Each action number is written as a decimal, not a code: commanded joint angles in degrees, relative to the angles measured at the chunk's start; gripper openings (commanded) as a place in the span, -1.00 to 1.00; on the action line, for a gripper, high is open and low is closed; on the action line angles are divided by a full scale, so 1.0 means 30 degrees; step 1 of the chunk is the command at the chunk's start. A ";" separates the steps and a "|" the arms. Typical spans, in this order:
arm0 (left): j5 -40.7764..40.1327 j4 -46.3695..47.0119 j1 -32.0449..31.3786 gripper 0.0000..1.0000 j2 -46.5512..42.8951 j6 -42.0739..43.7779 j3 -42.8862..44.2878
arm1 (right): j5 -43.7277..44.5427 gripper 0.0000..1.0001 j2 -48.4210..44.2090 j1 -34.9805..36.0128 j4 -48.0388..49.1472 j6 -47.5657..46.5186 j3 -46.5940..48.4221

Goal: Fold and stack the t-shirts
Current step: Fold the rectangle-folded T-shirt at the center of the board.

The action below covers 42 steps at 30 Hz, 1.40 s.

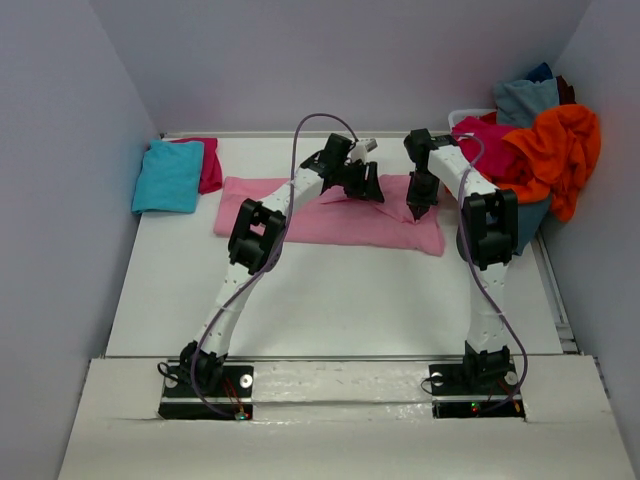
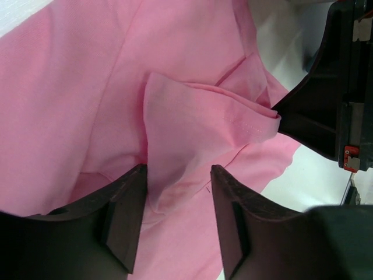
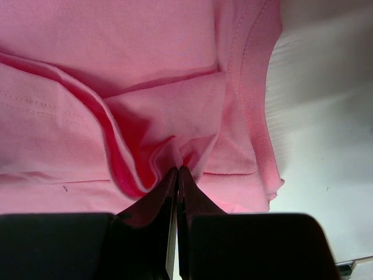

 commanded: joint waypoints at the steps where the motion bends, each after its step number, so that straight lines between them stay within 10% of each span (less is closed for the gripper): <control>1: -0.0145 0.0762 -0.0125 0.08 -0.0525 0.0215 -0.0096 | -0.0132 -0.86 -0.0096 0.0098 0.0119 -0.0124 0.0426; 28: -0.0847 0.0204 -0.0125 -0.82 -0.0495 0.0595 -0.0330 | 0.0336 -0.86 -0.0331 0.0098 0.0061 0.0051 0.1271; 42: -0.2313 0.1024 -0.0125 -0.89 -0.2224 0.0918 -0.2499 | 0.0923 -0.86 0.2012 0.0098 -0.1932 0.0140 0.6225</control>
